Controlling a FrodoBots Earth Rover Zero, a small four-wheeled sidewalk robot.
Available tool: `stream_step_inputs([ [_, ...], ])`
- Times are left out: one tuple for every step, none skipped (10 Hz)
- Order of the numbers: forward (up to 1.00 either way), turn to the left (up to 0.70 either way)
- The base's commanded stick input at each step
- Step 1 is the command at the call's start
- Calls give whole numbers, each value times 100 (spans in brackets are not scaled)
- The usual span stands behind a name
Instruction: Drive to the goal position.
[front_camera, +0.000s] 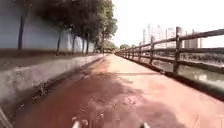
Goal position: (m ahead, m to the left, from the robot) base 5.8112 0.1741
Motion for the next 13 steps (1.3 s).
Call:
stream_step_inputs([
  [70, 0],
  [70, 0],
  [70, 0],
  [70, 0],
  [70, 0],
  [70, 0],
  [70, 0],
  [70, 0],
  [70, 0],
  [70, 0],
  [70, 0],
  [70, 0],
  [70, 0],
])
